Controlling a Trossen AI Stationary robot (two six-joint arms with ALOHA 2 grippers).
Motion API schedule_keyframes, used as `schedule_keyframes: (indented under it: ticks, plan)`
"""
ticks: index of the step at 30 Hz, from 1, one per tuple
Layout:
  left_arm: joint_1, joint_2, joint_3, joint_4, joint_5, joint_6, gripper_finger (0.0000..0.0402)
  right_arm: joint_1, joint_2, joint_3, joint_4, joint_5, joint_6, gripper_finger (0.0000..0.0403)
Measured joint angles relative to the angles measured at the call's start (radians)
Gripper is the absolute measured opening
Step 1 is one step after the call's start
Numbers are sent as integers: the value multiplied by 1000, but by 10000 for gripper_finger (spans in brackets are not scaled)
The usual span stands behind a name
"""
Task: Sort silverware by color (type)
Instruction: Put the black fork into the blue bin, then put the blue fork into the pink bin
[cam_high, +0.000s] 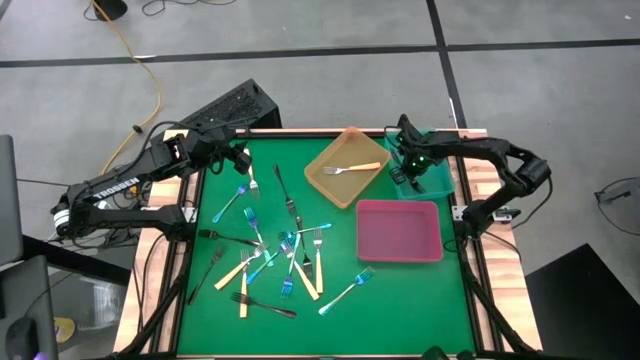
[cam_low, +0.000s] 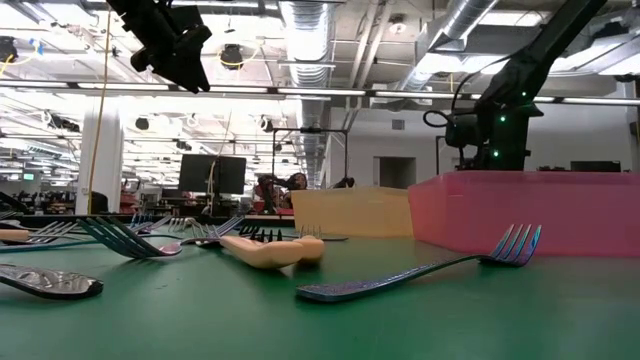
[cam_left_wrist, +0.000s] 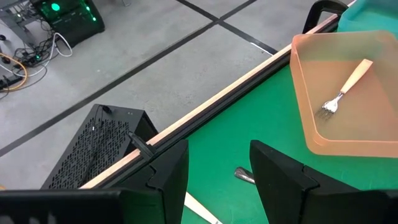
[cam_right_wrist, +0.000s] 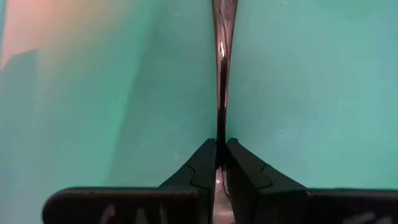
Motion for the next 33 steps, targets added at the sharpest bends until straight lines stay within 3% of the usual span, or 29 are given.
schedule_keyframes:
  ticks: [11, 23, 31, 33]
  plan:
    - [0, 0, 0, 0, 0, 0, 156, 0, 0, 43, -35, -8, -20, 65]
    - [0, 0, 0, -1, 0, 0, 156, -2, -14, 53, -48, -12, -6, 151]
    - [0, 0, 0, -1, 6, 10, 156, -4, -117, 93, -51, -12, -3, 150]
    - [0, 0, 0, -4, 64, 54, 156, -4, -152, 109, -49, -12, -2, 146]
